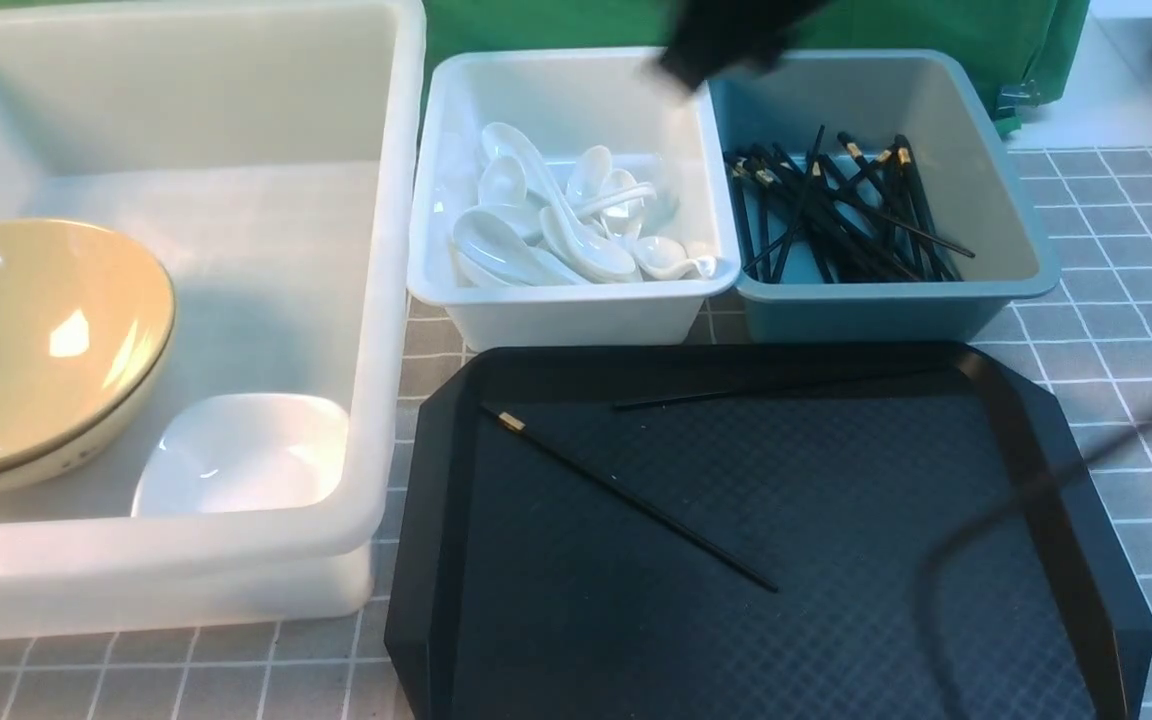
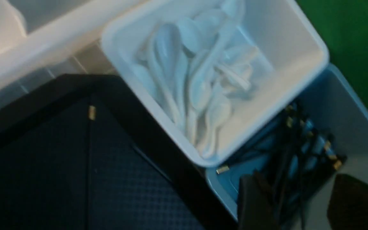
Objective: On grey table put chopsticks spoon bowls plates into blue grey white boxes.
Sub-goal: 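Grasp the chopsticks lying on the black tray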
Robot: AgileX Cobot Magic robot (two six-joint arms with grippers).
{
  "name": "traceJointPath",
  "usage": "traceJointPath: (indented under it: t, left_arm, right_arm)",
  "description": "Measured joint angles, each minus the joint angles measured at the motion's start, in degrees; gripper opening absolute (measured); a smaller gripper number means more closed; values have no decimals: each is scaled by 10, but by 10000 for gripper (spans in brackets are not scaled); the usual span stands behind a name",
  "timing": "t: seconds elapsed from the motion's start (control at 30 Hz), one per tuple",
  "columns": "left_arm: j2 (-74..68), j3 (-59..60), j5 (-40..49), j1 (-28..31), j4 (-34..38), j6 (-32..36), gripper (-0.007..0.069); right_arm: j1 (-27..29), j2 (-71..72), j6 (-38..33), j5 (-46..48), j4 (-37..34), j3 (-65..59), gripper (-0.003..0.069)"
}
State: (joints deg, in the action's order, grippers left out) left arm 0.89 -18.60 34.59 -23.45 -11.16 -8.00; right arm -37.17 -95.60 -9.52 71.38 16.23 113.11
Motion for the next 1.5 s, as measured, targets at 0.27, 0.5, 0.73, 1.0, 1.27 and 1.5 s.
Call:
traceJointPath:
  t: [0.27,0.5,0.73,1.0,1.27,1.5]
  left_arm:
    - [-111,-76,100,0,49,-42,-8]
    - [-397,-276,238,0,262,161,-8]
    - [-632,-449,302,-5,406,242,-8]
    - [-876,-607,304,-153,239,103,-8]
    - [-1108,-759,352,-212,99,4,35]
    - [-1232,-860,352,-208,79,-57,253]
  right_arm:
    - [54,155,46,-4,0,-291,274]
    - [54,258,88,-76,-4,-508,233]
    - [54,341,120,-111,-4,-616,230]
    - [54,464,146,-154,9,-680,230]
    - [54,502,168,-152,33,-684,232]
    - [54,512,172,-145,35,-702,235]
